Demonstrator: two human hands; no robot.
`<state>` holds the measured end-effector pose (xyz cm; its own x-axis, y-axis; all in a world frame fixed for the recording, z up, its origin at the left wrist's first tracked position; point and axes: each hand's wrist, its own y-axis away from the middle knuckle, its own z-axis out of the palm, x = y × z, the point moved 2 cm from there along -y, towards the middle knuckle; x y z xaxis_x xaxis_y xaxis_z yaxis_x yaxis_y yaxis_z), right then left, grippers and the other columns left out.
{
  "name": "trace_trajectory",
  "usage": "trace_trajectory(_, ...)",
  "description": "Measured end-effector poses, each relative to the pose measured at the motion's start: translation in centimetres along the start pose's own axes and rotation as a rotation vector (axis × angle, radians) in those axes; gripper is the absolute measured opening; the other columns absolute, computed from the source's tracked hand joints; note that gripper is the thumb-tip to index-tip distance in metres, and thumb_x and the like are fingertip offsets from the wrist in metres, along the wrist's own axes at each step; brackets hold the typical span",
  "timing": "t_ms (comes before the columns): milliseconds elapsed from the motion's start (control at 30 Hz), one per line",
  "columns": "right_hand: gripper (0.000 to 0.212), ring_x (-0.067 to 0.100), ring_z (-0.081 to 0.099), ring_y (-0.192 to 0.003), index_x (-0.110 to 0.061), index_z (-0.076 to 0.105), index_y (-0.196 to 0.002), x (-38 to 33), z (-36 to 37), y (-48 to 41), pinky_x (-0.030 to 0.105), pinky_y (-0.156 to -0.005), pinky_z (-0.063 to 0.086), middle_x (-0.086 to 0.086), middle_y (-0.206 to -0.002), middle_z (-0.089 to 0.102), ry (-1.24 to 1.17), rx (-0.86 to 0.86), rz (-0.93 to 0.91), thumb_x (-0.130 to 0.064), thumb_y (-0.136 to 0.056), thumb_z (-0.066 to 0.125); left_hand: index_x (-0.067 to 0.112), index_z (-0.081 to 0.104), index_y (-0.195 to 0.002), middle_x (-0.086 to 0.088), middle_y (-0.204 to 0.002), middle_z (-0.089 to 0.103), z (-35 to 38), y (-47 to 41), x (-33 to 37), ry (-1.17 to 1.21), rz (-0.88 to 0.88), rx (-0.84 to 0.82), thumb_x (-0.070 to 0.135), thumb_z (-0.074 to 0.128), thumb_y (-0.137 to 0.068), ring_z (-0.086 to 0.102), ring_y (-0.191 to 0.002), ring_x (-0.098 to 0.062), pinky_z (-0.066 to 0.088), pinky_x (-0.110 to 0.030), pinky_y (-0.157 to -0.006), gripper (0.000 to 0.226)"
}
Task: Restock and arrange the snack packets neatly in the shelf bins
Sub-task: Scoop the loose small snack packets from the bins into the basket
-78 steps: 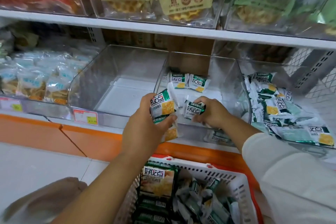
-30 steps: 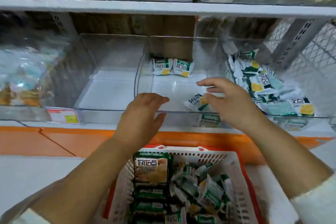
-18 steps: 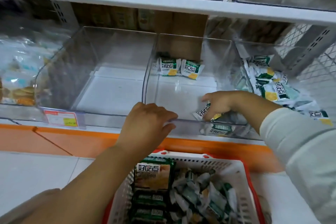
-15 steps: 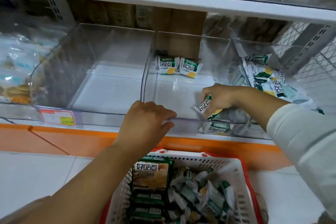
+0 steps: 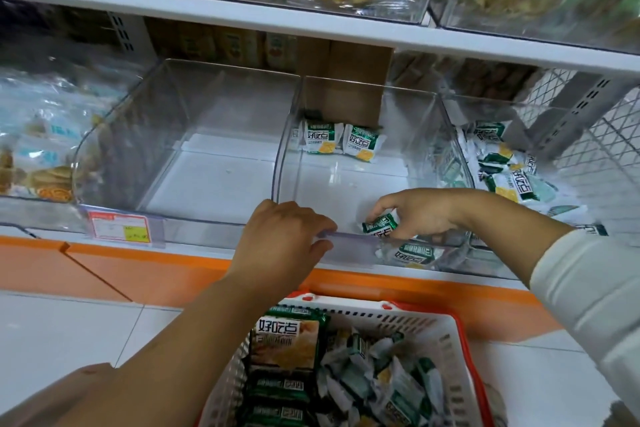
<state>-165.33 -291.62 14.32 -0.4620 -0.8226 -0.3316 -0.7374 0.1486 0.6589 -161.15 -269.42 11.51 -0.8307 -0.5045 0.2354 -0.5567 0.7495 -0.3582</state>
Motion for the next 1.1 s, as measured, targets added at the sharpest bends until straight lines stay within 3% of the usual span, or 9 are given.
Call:
trace_trajectory(133, 0.04, 0.015, 0.038, -0.051, -0.043, 0.062, -0.114, 0.3, -0.1, 1.3, 0.026, -0.054, 0.036, 0.002, -0.062, 0.041, -0.286, 0.218, -0.13, -0.017, -0.084, 0.07, 0.033, 0.064, -0.127, 0.012, -0.115, 0.07, -1.3, -0.9, 1.3, 0.152, -0.161, -0.042, 0.033, 0.065, -0.093, 0.064, -0.102, -0.013, 0.047, -0.031, -0.088, 0.034)
trace_trajectory(233, 0.04, 0.02, 0.041, -0.055, -0.042, 0.06, -0.116, 0.7, 0.1, 1.8, 0.027, -0.054, 0.033, -0.003, -0.05, 0.045, -0.497, 0.419, -0.169, -0.014, -0.087, 0.067, 0.033, 0.057, -0.134, 0.014, -0.113, 0.064, -2.5, -3.3, 2.3, 0.379, -0.326, 0.102, 0.026, 0.06, -0.096, 0.058, -0.092, -0.004, 0.048, -0.018, -0.081, 0.039)
trace_trajectory(333, 0.04, 0.02, 0.052, -0.056, -0.036, 0.055, -0.124, 1.5, 0.5, 1.7, 0.022, -0.046, 0.035, 0.0, -0.066, 0.054, -0.663, 0.625, -0.158, -0.017, -0.09, 0.064, 0.028, 0.055, -0.137, 0.008, -0.121, 0.062, -1.0, -7.8, 1.3, 0.42, -0.443, 0.094, 0.023, 0.06, -0.097, 0.058, -0.098, -0.007, 0.043, -0.012, -0.082, 0.041)
trace_trajectory(400, 0.04, 0.022, 0.063, -0.072, -0.034, 0.054, -0.124, 1.9, 0.9, 1.0, 0.025, -0.06, 0.045, 0.007, -0.086, 0.063, -0.766, 0.692, -0.16, -0.018, -0.089, 0.064, 0.02, 0.054, -0.138, -0.001, -0.134, 0.059, 1.5, -11.3, 0.1, 0.41, -0.494, 0.037, 0.022, 0.062, -0.096, 0.059, -0.116, -0.019, 0.046, -0.025, -0.097, 0.042)
trace_trajectory(467, 0.038, 0.025, 0.065, -0.091, -0.039, 0.053, -0.118, 2.1, 1.4, 0.3, 0.033, -0.078, 0.052, 0.009, -0.107, 0.064, -0.818, 0.715, -0.152, -0.02, -0.088, 0.065, 0.017, 0.054, -0.135, -0.007, -0.135, 0.057, 4.2, -14.3, -0.9, 0.376, -0.525, -0.011, 0.024, 0.064, -0.094, 0.054, -0.123, -0.029, 0.047, -0.037, -0.102, 0.044)
trace_trajectory(600, 0.039, 0.021, 0.06, -0.104, -0.047, 0.05, -0.119, 2.8, 2.0, -1.1, 0.038, -0.089, 0.052, 0.001, -0.118, 0.057, -0.836, 0.736, -0.138, -0.028, -0.088, 0.063, 0.023, 0.04, -0.141, -0.014, -0.143, 0.044, 8.1, -18.3, -2.6, 0.059, -0.523, -0.086, 0.042, 0.069, -0.088, 0.039, -0.132, -0.035, 0.038, -0.043, -0.108, 0.063)
trace_trajectory(700, 0.038, 0.018, 0.058, -0.101, -0.06, 0.048, -0.1, 3.1, 2.1, -2.1, 0.043, -0.092, 0.051, 0.002, -0.116, 0.057, -0.772, 0.743, -0.122, -0.027, -0.087, 0.062, 0.036, 0.029, -0.148, -0.015, -0.152, 0.031, 10.1, -19.9, -3.8, -0.105, -0.51, -0.149, 0.055, 0.067, -0.084, 0.026, -0.141, -0.042, 0.027, -0.053, -0.112, 0.076)
trace_trajectory(800, 0.041, 0.013, 0.059, -0.094, -0.059, 0.046, -0.1, 3.4, 2.2, -2.4, 0.042, -0.091, 0.052, -0.004, -0.1, 0.058, -0.816, 0.695, -0.133, -0.023, -0.088, 0.062, 0.042, 0.037, -0.141, -0.01, -0.147, 0.032, 11.5, -20.6, -4.2, -0.172, -0.448, -0.169, 0.065, 0.065, -0.08, 0.029, -0.136, -0.038, 0.029, -0.058, -0.108, 0.071)
trace_trajectory(1100, 0.038, 0.022, 0.066, -0.093, -0.053, 0.052, -0.11, 2.8, 2.2, -1.0, 0.048, -0.085, 0.056, -0.002, -0.098, 0.062, -0.957, 0.616, -0.147, -0.028, -0.085, 0.067, 0.027, 0.049, -0.13, -0.009, -0.136, 0.047, 11.8, -18.7, -5.1, 0.123, -0.497, -0.182, 0.054, 0.071, -0.083, 0.052, -0.116, -0.033, 0.048, -0.041, -0.089, 0.059)
